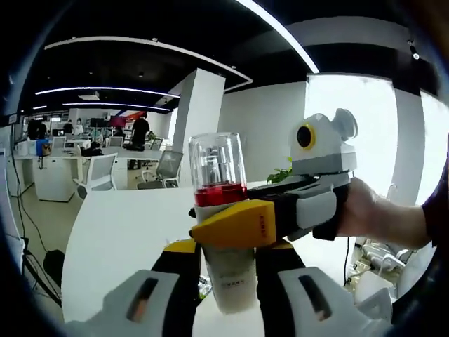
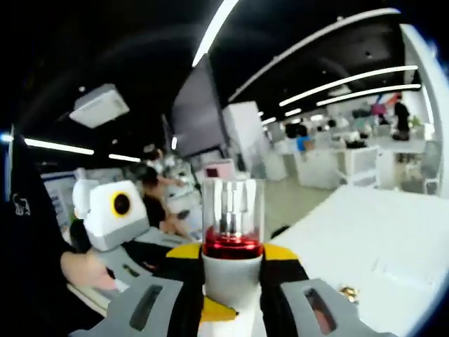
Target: Arrange the skincare products in the storage area until every visible bottle or jar stands upright without overlapping.
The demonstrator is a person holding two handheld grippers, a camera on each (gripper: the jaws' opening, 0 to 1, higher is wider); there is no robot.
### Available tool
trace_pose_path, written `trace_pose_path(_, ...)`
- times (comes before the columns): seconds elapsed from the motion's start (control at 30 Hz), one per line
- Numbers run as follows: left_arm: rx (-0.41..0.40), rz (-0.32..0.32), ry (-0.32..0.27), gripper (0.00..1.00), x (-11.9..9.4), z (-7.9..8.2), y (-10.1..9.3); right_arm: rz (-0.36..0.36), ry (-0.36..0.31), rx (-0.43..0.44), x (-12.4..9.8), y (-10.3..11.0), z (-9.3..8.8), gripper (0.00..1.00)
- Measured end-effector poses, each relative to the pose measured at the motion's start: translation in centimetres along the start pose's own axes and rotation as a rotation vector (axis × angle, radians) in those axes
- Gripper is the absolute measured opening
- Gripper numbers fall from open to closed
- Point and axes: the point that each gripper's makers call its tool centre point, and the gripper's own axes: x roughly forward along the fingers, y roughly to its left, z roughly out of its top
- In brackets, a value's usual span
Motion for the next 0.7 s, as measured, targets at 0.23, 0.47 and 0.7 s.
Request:
trace_pose_path(0.23,0.031,-0.104,0.014,0.37,-0.6,0.2,-3.3,0.024,0.031,-0.123,-1.9,2.1,0.5,0.23)
trace_pose_path(0.47,0.037,-0.215,0.019,0.46,-1.8,0.2,-6.2,0.052,0.019,-0.134,-4.2,4.0,0.7,0.23)
trace_pose_path(0.7,-0.007,-0.325,0.022,0.53,-3.2,-0.2,-8.8,0.097,-0.016,-0.181,-6.9,6.5,0.8,0.23)
